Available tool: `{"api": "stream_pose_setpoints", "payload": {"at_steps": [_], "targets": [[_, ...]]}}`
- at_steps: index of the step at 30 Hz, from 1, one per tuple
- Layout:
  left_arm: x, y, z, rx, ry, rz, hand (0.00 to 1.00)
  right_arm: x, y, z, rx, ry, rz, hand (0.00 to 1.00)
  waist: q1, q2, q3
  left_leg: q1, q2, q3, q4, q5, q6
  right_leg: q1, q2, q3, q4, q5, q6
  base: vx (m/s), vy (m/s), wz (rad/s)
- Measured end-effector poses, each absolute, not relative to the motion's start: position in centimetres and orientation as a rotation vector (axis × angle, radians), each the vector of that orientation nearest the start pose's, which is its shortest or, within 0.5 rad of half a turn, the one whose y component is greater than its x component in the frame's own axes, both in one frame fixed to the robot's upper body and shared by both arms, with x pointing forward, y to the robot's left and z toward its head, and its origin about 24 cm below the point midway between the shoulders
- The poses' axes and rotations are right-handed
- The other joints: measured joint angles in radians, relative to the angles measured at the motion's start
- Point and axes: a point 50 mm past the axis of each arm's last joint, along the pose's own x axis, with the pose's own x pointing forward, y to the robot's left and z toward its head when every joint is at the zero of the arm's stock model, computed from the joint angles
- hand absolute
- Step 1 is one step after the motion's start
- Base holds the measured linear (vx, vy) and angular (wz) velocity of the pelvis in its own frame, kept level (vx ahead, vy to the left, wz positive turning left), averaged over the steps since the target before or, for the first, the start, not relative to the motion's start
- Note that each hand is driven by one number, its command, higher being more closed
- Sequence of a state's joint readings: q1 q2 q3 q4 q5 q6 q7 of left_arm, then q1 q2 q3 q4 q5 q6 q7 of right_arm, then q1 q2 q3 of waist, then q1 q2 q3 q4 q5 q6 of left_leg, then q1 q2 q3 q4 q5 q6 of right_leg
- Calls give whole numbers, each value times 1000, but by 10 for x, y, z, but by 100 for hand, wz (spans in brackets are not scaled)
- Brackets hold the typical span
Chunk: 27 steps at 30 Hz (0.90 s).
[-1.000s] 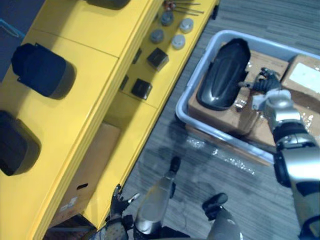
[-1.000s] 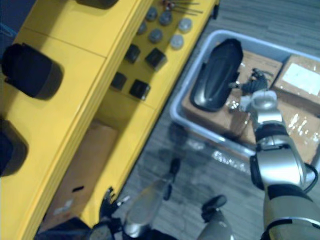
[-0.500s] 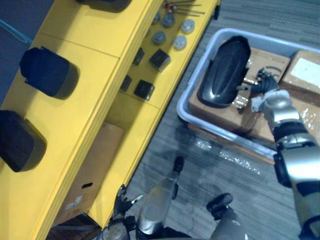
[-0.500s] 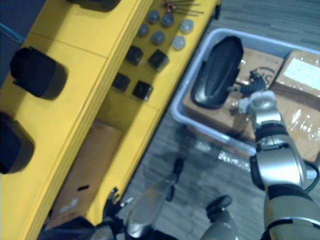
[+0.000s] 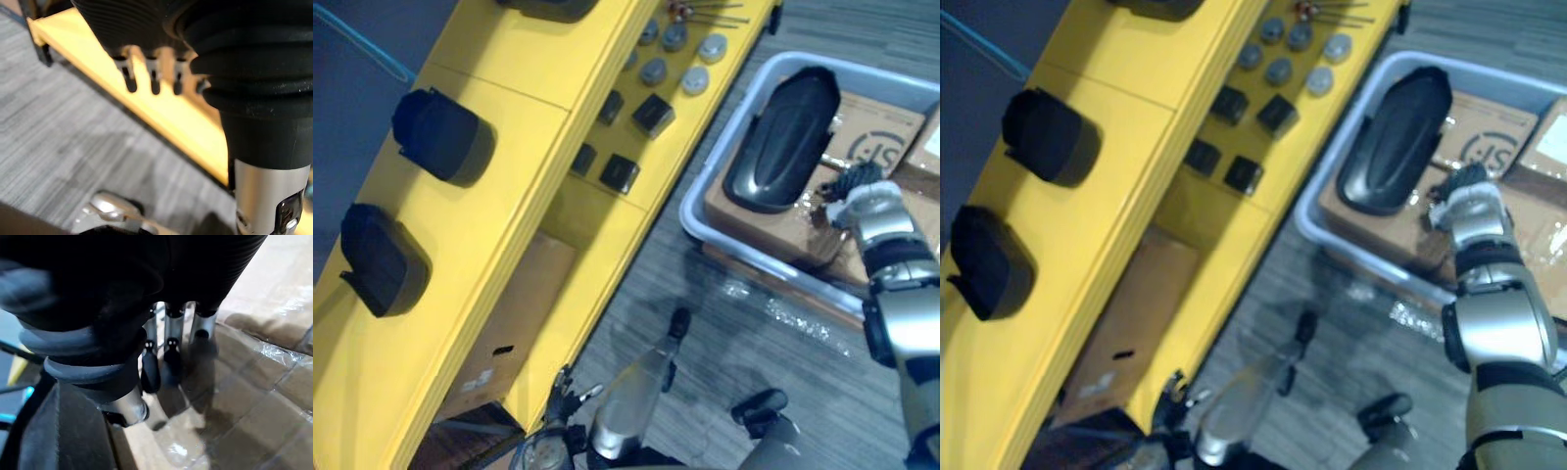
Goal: Walk over and take plastic housings, then place them on the shelf
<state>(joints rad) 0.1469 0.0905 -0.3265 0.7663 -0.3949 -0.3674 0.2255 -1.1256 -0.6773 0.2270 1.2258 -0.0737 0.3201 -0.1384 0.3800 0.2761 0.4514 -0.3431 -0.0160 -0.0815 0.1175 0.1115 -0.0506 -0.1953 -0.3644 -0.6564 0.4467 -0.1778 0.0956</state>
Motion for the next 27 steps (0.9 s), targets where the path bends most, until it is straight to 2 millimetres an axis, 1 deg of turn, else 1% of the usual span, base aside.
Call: {"api": "stream_pose_setpoints", "payload": {"at_steps": [3, 6, 7, 10, 11, 12, 13, 14, 15, 17, 18, 19, 20, 21, 23, 24, 25, 26, 27], "targets": [[143, 146, -118, -131, 601, 176, 0, 382, -328, 185, -713, 388, -576, 100, 1, 0, 0, -7, -3, -11, 3, 1, -1, 0, -1, -8, 0, 0, 0, -18, -12, 11], [144, 144, -116, -140, 588, 154, 0, 378, -334, 186, -754, 416, -664, 100, 16, 0, 0, -7, -4, -16, 7, 1, -1, 6, -1, -14, -1, -1, 0, -14, -7, 4], [145, 144, -116, -142, 586, 150, 0, 377, -335, 186, -757, 419, -679, 0, 17, 0, 0, -7, -4, -17, 7, 1, -1, 8, -1, -15, -2, -1, 0, -36, -14, 4], [145, 143, -114, -149, 574, 149, 0, 372, -342, 187, -754, 421, -764, 0, 16, 0, 0, -7, -4, -20, 11, 1, -1, 16, 0, -23, -7, 0, 0, -33, -10, 4], [145, 143, -112, -152, 567, 150, 0, 366, -352, 189, -744, 417, -839, 0, 15, 0, 0, -6, -4, -22, 12, 1, -1, 21, 4, -26, -14, 0, 1, -36, -10, 4], [145, 143, -112, -152, 566, 150, 0, 364, -354, 189, -736, 416, -856, 0, 15, 0, 0, -6, -4, -22, 12, 1, -1, 21, 5, -26, -15, 1, 1, -41, -17, 1], [143, 143, -112, -155, 565, 152, 0, 359, -363, 192, -701, 394, -916, 0, 12, 0, 0, -6, -2, -22, 12, 1, -1, 23, 10, -25, -24, 5, 3, -24, -14, -4], [143, 143, -112, -157, 564, 154, 0, 357, -366, 195, -686, 375, -943, 0, 9, -1, 1, -6, 0, -21, 12, 1, -1, 24, 14, -24, -29, 10, 4, -38, -25, -8], [140, 142, -111, -163, 560, 156, 0, 354, -373, 209, -661, 280, -994, 0, -9, -1, 1, -6, 5, -19, 12, 1, -1, 29, 24, -24, -46, 22, 3, -23, -20, -8], [138, 142, -111, -160, 561, 155, 0, 354, -375, 221, -659, 204, -1012, 0, -20, -1, 1, -2, 10, -17, 12, 1, -1, 36, 31, -23, -58, 29, 3, -16, -17, -10], [138, 143, -111, -160, 562, 159, 0, 355, -375, 235, -646, 119, -1013, 0, -28, -2, 2, 5, 16, -12, 11, 0, -1, 43, 39, -19, -68, 33, 2, -32, -38, -16], [137, 143, -111, -160, 563, 162, 0, 357, -371, 251, -654, 27, -999, 0, -36, -2, 2, 14, 20, -5, 8, 0, -1, 47, 42, -13, -71, 33, 2, -40, -48, -19], [137, 143, -111, -160, 563, 164, 0, 359, -368, 260, -661, -18, -990, 0, -37, -3, 2, 20, 23, 1, 5, 0, -1, 47, 45, -7, -72, 34, 1, -40, -43, -24], [137, 143, -110, -161, 561, 169, 0, 362, -360, 272, -676, -84, -967, 0, -38, -4, 3, 33, 28, 11, -5, 0, -1, 49, 48, 3, -74, 34, 1, -38, -42, -23], [138, 143, -108, -163, 551, 175, 0, 369, -340, 298, -699, -245, -882, 0, -49, -5, 3, 46, 37, 14, -9, 0, -1, 56, 57, 7, -77, 31, -3, -51, -56, -15], [138, 142, -108, -165, 547, 174, 0, 370, -334, 303, -706, -278, -849, 0, -52, -4, 3, 45, 39, 14, -10, 0, -1, 55, 58, 7, -77, 31, -4, -63, -60, -4], [139, 142, -108, -165, 544, 174, 0, 374, -321, 312, -725, -337, -769, 0, -56, -4, 3, 47, 42, 14, -15, 2, -3, 54, 60, 7, -75, 29, -5, -51, -43, -1], [138, 142, -108, -165, 545, 174, 0, 376, -317, 313, -732, -350, -739, 0, -56, -4, 3, 49, 42, 13, -18, 3, -5, 54, 60, 7, -73, 29, -6, -59, -50, 1], [138, 142, -108, -165, 544, 174, 0, 381, -306, 312, -757, -369, -677, 0, -56, -4, 3, 51, 41, 13, -22, 4, -6, 53, 58, 7, -69, 27, -7, -34, -27, 2]]}}
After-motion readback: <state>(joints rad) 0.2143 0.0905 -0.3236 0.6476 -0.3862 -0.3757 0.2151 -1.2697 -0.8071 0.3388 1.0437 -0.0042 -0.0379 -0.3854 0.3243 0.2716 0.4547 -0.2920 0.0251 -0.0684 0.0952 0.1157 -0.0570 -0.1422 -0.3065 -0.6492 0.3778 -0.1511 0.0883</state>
